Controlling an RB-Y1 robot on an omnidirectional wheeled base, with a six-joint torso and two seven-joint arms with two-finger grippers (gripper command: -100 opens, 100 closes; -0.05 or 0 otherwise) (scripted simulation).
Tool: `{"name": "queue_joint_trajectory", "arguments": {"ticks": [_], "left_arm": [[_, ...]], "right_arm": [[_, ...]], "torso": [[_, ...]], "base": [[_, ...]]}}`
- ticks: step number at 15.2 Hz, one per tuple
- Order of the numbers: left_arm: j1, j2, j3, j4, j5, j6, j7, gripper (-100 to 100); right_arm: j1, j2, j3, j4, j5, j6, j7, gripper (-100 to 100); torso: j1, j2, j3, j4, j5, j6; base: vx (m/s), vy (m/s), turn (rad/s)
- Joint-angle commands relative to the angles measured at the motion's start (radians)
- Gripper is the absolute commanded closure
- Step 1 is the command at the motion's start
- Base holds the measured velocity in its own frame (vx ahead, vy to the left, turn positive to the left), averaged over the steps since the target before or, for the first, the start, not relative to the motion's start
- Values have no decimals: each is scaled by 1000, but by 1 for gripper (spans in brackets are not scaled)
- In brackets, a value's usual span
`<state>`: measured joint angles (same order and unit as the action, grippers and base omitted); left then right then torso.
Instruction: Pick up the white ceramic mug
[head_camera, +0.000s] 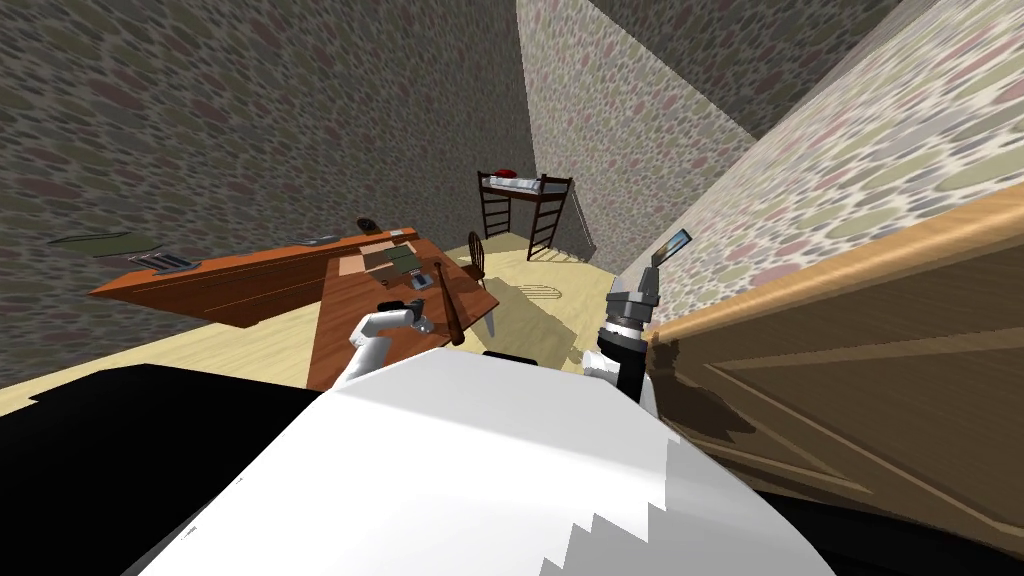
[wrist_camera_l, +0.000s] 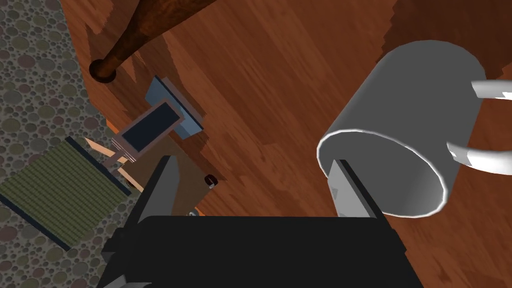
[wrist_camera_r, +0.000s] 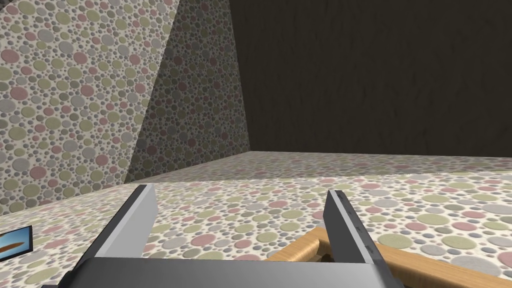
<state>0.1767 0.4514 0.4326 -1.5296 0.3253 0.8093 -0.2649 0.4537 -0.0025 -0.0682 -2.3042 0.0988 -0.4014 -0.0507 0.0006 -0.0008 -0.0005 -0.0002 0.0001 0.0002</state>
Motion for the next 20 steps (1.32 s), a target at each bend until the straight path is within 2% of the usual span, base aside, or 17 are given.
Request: {"name": "queue_joint_trajectory", "arguments": {"ticks": [1,2,4,5,7,8,10,11,13,14,16,17,19,20], "left_arm": [[-9,2,7,13,0,44,-1,-100],[-29,16,32,54,14,68,-8,-100],[-29,16,32,54,14,108,-8,-100],[-48,30,56,93,28,133,-15,-100],[-48,30,56,95,28,170,-15,-100],[-67,44,79,134,42,194,-21,-100],[-67,44,79,134,42,231,-21,-100],[-85,57,102,172,55,260,-28,-100],[-85,57,102,172,55,290,-28,-100],[-103,71,123,209,67,319,-34,-100],[-103,71,123,209,67,347,-34,-100],[-120,83,144,245,79,381,-40,-100],[-120,83,144,245,79,400,-40,-100],[-135,96,164,279,90,436,-46,-100]], "right_arm": [[0,0,0,0,0,0,0,0],[0,0,0,0,0,0,0,0],[0,0,0,0,0,0,0,0],[0,0,0,0,0,0,0,0],[0,0,0,0,0,0,0,0],[0,0,0,0,0,0,0,0],[0,0,0,0,0,0,0,0],[0,0,0,0,0,0,0,0],[0,0,0,0,0,0,0,0],[0,0,0,0,0,0,0,0],[0,0,0,0,0,0,0,0],[0,0,0,0,0,0,0,0],[0,0,0,0,0,0,0,0],[0,0,0,0,0,0,0,0]], "torso": [[0,0,0,0,0,0],[0,0,0,0,0,0],[0,0,0,0,0,0],[0,0,0,0,0,0],[1,-1,0,0,0,0],[0,0,0,0,0,0],[1,-1,0,0,0,0],[1,0,0,0,0,0],[1,0,0,0,0,0],[1,0,0,0,0,0],[1,0,0,0,0,0],[1,0,0,0,0,0],[1,0,0,0,0,0],[1,0,0,0,0,0]], "base": [[8,9,-47],[13,8,-92],[13,13,-85],[16,13,-93],[14,15,-75],[15,13,-98],[14,19,-74],[13,19,-84],[13,23,-71],[10,22,-95],[13,24,-67],[12,23,-92],[11,25,-63],[12,24,-69]]}}
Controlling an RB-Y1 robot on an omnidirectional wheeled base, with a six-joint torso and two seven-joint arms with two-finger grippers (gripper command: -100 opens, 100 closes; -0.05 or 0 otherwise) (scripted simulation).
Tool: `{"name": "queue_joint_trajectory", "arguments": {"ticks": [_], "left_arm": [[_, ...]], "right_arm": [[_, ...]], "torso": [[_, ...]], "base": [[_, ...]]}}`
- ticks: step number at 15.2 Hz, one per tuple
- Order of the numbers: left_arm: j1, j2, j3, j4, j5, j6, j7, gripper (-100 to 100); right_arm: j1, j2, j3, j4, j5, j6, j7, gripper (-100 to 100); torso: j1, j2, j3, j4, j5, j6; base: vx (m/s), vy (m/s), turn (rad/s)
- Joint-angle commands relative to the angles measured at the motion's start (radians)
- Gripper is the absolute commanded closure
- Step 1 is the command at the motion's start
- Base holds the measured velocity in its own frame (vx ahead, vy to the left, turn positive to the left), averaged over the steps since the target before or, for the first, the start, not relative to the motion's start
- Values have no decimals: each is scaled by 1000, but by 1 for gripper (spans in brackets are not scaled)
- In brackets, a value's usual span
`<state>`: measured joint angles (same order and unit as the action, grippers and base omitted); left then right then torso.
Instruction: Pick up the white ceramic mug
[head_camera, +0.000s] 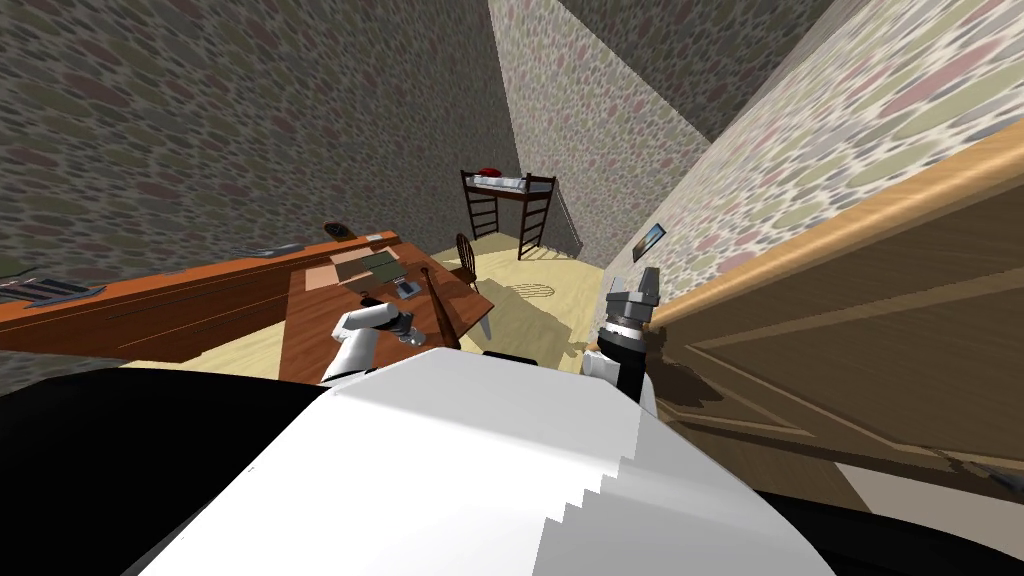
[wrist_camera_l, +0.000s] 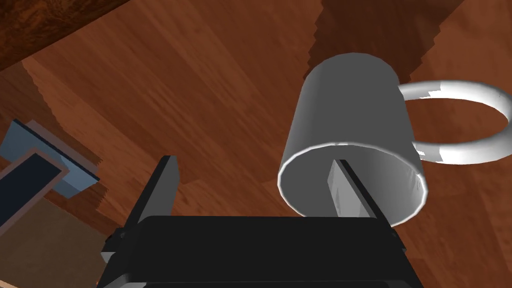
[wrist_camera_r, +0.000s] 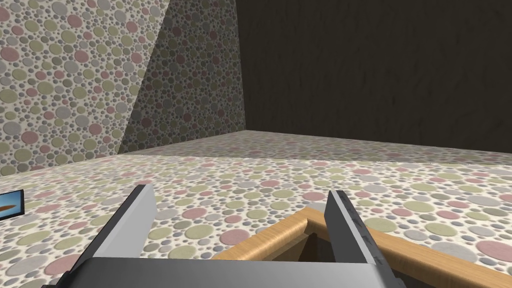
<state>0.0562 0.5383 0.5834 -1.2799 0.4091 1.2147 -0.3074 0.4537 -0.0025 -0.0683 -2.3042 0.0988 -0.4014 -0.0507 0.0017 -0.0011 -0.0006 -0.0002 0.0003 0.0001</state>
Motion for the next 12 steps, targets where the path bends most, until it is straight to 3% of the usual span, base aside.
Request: {"name": "queue_joint_trajectory", "arguments": {"ticks": [1,2,4,7,12], "left_arm": [[-15,9,13,29,6,46,-4,-100],[-30,21,31,61,17,71,-9,-100],[-30,21,31,61,17,95,-9,-100],[-56,42,65,119,36,164,-20,-100],[-77,61,92,168,52,252,-28,-100]], "right_arm": [[0,0,0,0,0,0,0,0],[0,0,0,0,0,0,0,0],[0,0,0,0,0,0,0,0],[0,0,0,0,0,0,0,0],[0,0,0,0,0,0,0,0]], "torso": [[0,0,0,0,0,0],[0,0,0,0,0,0],[1,0,0,0,0,0],[0,0,0,0,0,0],[1,1,0,0,0,0]], "base": [[11,28,-86],[11,38,-112],[5,34,-65],[6,31,-76],[2,38,-72]]}}
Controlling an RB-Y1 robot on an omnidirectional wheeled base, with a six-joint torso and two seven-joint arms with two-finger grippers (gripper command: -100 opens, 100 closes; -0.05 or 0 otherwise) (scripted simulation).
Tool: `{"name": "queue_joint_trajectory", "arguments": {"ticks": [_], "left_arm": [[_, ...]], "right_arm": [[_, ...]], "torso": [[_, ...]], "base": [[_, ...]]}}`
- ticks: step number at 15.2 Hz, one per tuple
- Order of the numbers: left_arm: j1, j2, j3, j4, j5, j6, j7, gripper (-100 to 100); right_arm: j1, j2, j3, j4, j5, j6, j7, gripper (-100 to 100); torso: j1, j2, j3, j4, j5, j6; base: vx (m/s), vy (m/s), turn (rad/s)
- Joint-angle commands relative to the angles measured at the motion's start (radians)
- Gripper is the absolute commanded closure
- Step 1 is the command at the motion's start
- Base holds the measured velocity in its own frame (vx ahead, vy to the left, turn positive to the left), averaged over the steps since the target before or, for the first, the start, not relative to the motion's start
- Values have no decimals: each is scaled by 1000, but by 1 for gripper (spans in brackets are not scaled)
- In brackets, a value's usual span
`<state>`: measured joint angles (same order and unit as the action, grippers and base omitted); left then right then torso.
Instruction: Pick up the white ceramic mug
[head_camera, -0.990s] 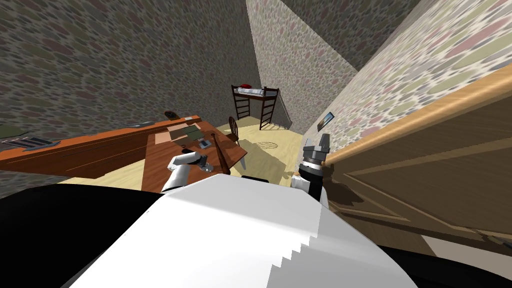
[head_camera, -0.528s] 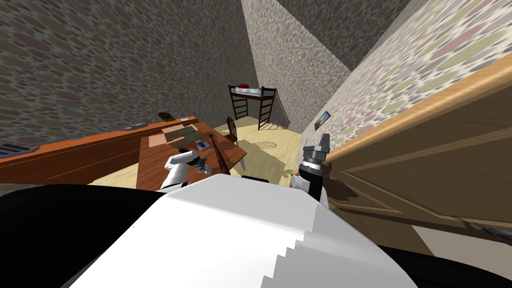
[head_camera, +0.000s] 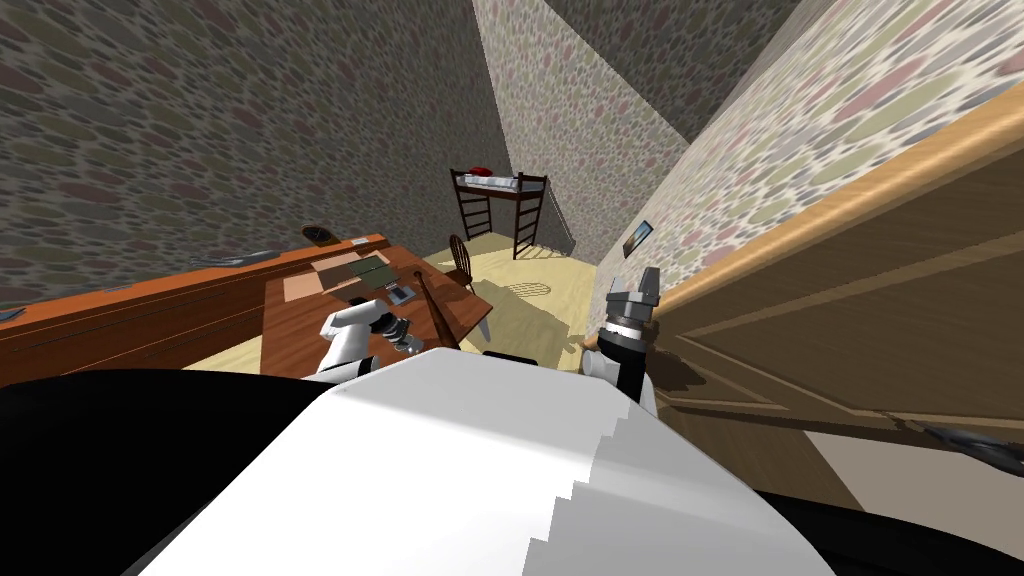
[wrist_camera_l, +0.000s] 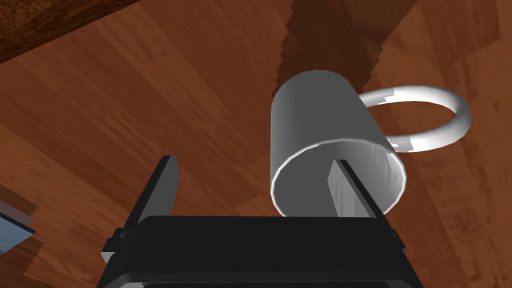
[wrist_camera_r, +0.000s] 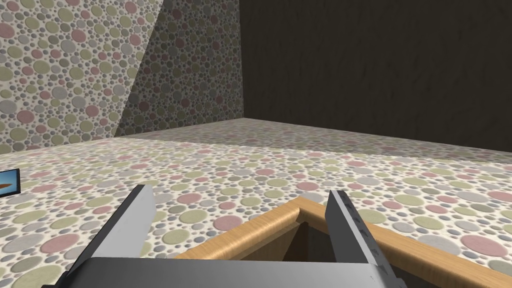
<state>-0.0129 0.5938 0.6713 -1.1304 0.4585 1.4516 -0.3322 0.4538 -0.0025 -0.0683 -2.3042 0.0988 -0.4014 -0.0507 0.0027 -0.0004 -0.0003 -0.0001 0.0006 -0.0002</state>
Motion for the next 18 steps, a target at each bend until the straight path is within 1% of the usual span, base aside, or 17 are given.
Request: {"name": "queue_joint_trajectory", "arguments": {"ticks": [1,2,3,6,7,8,11,12,13,17,18], "left_arm": [[-17,12,15,39,9,45,-7,-100],[-24,19,25,56,14,68,-11,-100],[-24,19,25,56,14,70,-11,-100],[-36,29,42,88,24,116,-17,-100],[-35,25,34,81,19,95,-14,-100],[-38,12,23,101,15,71,-11,-100],[-41,-5,9,122,9,35,-6,-100],[-42,5,15,116,12,54,-9,-100],[-43,5,14,121,11,47,-9,100],[-43,5,14,120,11,47,-9,100],[-38,15,26,96,16,78,-11,100]], "right_arm": [[0,0,0,0,0,0,0,0],[0,0,0,0,0,0,0,0],[0,0,0,0,0,0,0,0],[0,0,0,0,0,0,0,0],[0,0,0,0,0,0,0,0],[0,0,0,0,0,0,0,0],[0,0,0,0,0,0,0,0],[0,0,0,0,0,0,0,0],[0,0,0,0,0,0,0,0],[0,0,0,0,0,0,0,0],[0,0,0,0,0,0,0,0]], "torso": [[0,0,0,0,0,0],[0,0,0,0,0,0],[0,0,0,0,0,0],[-1,0,0,0,0,0],[-1,0,0,0,0,0],[-1,0,0,0,0,0],[-1,0,0,0,0,0],[-1,1,0,0,0,0],[-1,1,0,0,0,0],[0,-1,-1,-1,1,1],[1,-2,-1,-1,2,1]], "base": [[-1,32,-50],[-4,35,-92],[-5,35,-72],[-6,30,-45],[-6,16,-16],[-5,17,-3],[-7,30,-7],[-6,18,-5],[-2,7,-2],[-1,0,6],[5,-21,-3]]}}
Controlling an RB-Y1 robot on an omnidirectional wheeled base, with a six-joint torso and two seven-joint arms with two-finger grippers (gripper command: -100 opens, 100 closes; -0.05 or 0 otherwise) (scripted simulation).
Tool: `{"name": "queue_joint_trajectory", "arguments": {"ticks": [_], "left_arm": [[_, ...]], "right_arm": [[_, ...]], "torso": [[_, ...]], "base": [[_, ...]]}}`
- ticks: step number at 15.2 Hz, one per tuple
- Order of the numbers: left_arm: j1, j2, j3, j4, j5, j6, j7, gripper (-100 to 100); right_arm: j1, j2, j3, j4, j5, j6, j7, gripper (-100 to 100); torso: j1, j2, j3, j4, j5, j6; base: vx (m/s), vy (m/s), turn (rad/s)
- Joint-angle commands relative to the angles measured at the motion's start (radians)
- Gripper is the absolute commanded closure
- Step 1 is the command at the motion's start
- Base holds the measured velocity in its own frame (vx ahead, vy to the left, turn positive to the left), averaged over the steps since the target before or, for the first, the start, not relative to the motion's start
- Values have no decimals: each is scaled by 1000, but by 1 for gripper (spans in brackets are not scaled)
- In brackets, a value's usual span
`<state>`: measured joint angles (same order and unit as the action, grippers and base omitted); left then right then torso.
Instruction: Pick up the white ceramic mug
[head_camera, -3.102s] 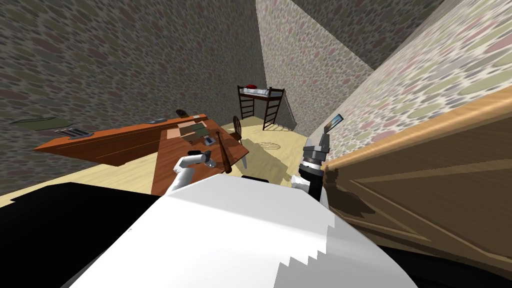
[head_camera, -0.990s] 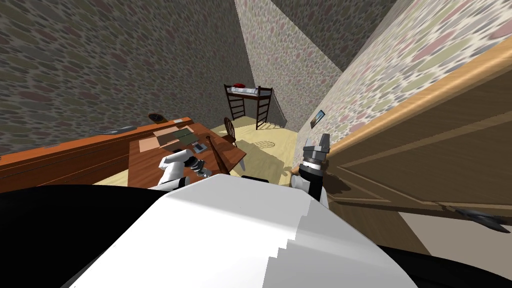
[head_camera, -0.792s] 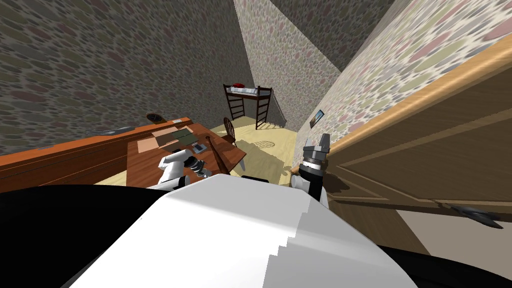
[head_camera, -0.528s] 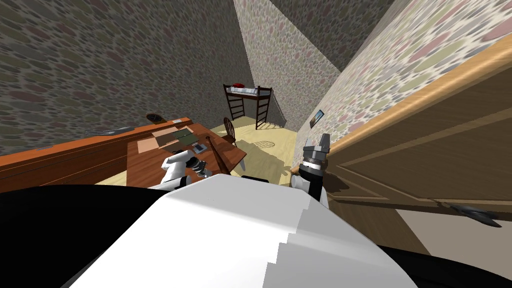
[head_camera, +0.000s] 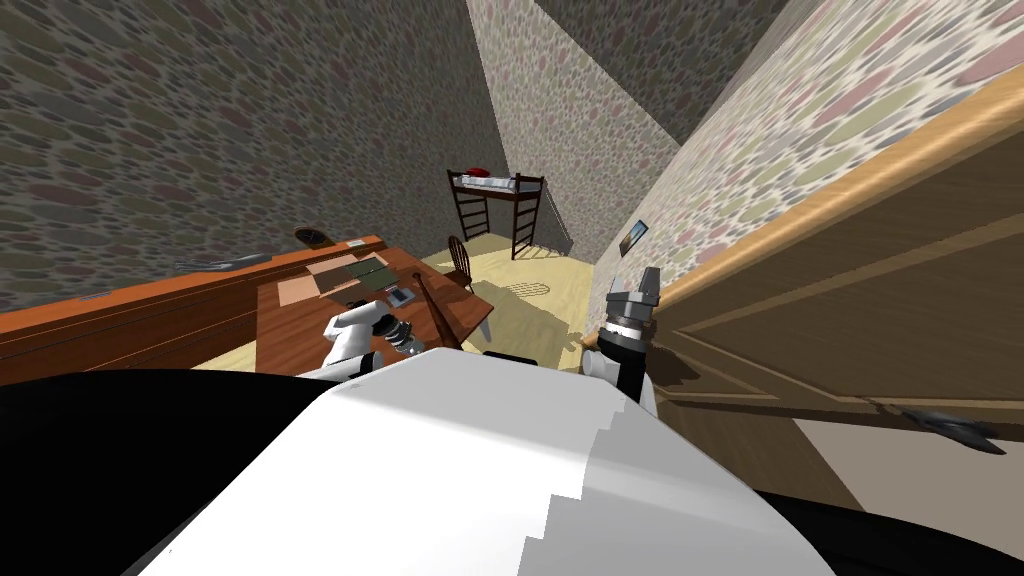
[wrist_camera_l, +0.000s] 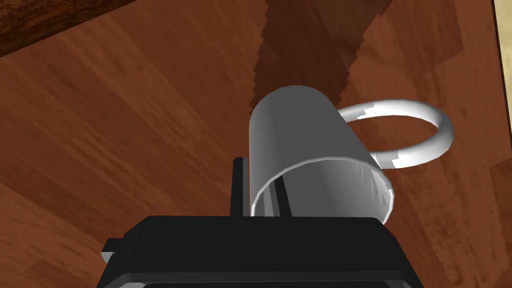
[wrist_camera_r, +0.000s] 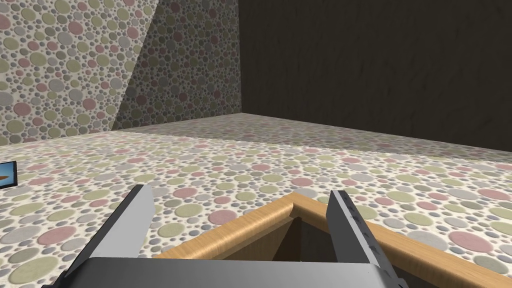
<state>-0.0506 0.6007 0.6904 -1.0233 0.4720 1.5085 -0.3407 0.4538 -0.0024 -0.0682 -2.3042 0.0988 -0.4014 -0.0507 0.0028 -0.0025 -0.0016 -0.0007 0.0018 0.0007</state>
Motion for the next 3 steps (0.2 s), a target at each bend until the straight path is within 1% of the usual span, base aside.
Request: {"name": "queue_joint_trajectory", "arguments": {"ticks": [1,2,3], "left_arm": [[1,12,10,-15,4,29,-4,100],[2,19,16,-24,6,43,-6,100],[5,10,11,-21,5,27,-2,100]], "right_arm": [[0,0,0,0,0,0,0,0],[0,0,0,0,0,0,0,0],[0,0,0,0,0,0,0,0]], "torso": [[0,0,0,0,0,0],[-1,0,0,0,0,0],[-1,-1,0,0,0,0]], "base": [[13,-33,6],[12,-35,8],[7,-19,8]]}}
